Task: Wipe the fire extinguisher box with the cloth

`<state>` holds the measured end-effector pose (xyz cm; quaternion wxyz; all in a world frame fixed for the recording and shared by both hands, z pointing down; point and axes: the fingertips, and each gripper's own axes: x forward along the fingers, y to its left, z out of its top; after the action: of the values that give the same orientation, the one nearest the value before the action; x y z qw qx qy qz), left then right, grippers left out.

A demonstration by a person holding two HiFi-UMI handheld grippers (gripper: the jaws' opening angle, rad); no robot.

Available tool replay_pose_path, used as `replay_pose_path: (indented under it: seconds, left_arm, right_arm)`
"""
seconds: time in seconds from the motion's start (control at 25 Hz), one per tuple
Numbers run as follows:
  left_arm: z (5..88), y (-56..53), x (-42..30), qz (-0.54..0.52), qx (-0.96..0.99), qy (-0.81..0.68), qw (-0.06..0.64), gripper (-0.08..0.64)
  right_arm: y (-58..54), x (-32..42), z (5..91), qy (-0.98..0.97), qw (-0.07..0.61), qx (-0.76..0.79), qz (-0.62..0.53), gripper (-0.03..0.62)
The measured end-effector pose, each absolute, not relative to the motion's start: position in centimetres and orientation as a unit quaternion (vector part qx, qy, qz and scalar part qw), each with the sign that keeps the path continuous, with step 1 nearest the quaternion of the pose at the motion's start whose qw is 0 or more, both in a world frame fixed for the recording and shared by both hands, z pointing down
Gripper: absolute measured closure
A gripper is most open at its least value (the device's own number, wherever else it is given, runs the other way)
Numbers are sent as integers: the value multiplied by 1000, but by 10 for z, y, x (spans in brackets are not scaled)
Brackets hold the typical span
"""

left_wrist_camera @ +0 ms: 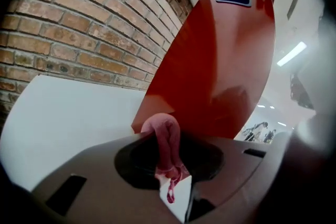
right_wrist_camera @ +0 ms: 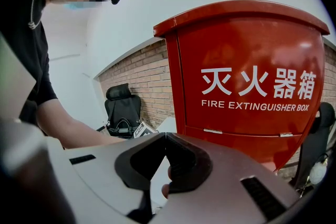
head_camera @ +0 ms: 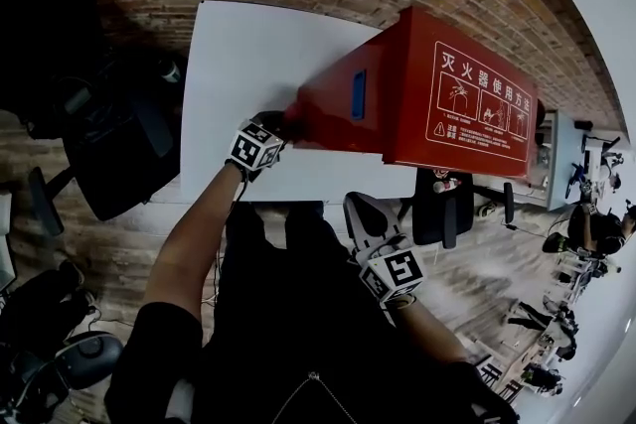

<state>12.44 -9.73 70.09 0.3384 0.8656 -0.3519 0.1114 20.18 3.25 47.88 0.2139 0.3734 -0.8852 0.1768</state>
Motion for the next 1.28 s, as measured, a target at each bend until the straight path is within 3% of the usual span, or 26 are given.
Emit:
replay_pose_path:
  seconds: [1.28]
  left_arm:
    - [623,-107,117,-39,803,-235,546,454]
  right_arm:
    - [29,216,501,-904,246,309,165,573]
